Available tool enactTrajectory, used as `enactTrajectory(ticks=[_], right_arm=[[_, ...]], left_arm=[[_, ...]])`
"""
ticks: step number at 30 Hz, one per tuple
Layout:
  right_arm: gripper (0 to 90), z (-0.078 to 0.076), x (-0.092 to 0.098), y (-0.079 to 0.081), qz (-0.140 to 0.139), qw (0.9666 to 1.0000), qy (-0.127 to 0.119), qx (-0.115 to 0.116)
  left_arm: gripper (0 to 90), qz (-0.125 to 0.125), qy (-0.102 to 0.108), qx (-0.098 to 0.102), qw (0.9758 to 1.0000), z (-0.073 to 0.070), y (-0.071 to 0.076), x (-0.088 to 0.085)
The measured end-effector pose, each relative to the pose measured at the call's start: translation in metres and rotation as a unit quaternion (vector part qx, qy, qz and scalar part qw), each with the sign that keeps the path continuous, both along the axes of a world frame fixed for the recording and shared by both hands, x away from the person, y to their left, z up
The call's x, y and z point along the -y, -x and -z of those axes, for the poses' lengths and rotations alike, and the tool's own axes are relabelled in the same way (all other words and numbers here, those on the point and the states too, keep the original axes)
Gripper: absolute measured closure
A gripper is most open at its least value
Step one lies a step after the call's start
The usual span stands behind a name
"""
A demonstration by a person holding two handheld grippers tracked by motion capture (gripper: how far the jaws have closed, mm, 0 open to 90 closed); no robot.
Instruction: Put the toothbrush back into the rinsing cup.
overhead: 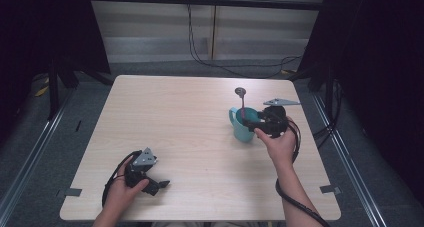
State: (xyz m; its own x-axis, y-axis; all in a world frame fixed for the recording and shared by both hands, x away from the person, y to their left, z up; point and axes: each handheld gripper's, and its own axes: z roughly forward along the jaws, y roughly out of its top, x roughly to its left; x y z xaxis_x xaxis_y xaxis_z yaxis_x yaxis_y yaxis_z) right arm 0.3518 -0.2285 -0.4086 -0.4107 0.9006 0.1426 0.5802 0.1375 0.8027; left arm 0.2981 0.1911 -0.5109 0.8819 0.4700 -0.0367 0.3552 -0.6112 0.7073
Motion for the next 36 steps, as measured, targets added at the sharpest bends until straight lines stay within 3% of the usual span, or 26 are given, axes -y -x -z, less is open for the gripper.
enactTrajectory(ticks=[21, 36], right_arm=[[23.2, -0.003, 0.008, 0.019, -0.031, 0.9995, 0.001, -0.003], [21.0, 0.003, 0.011, 0.032, -0.047, 0.9989, -0.001, 0.0]], left_arm=[[0.0, 0.0, 0.0, 0.0, 1.0, 0.0, 0.0, 0.0], [0.0, 0.0, 0.001, 0.0, 1.0, 0.0, 0.0, 0.0]])
